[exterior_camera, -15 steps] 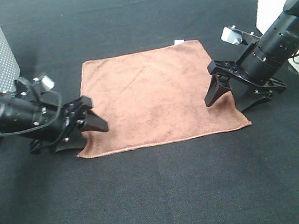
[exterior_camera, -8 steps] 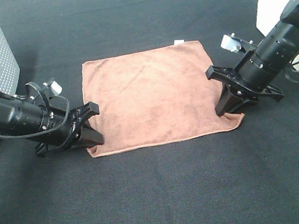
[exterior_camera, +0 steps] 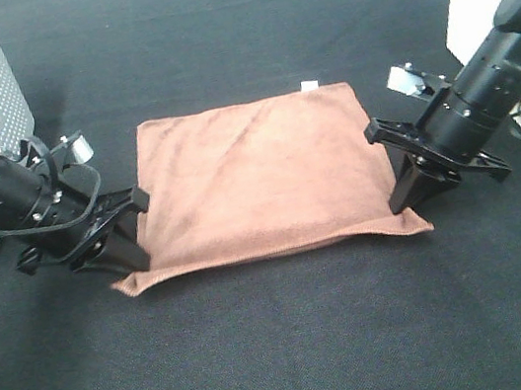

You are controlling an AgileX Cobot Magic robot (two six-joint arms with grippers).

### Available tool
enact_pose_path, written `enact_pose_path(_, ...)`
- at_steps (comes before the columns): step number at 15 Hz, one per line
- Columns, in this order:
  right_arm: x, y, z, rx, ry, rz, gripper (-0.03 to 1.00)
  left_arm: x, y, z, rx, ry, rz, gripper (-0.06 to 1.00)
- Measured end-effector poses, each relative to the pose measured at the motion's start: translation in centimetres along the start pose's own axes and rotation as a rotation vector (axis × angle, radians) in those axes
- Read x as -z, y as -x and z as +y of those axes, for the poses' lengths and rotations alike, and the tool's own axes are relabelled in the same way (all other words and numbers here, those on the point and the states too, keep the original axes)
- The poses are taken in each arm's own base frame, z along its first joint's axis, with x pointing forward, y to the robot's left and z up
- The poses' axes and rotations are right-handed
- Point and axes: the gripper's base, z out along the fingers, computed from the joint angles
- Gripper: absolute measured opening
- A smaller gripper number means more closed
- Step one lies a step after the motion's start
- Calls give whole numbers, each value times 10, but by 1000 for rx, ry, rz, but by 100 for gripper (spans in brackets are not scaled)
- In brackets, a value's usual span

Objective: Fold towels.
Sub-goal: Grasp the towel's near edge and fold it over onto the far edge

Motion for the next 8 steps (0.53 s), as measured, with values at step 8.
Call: enact_pose_path(8, 6, -71, -4, -60, -10, 109, 0, 19, -70, 7, 67, 30, 142, 1)
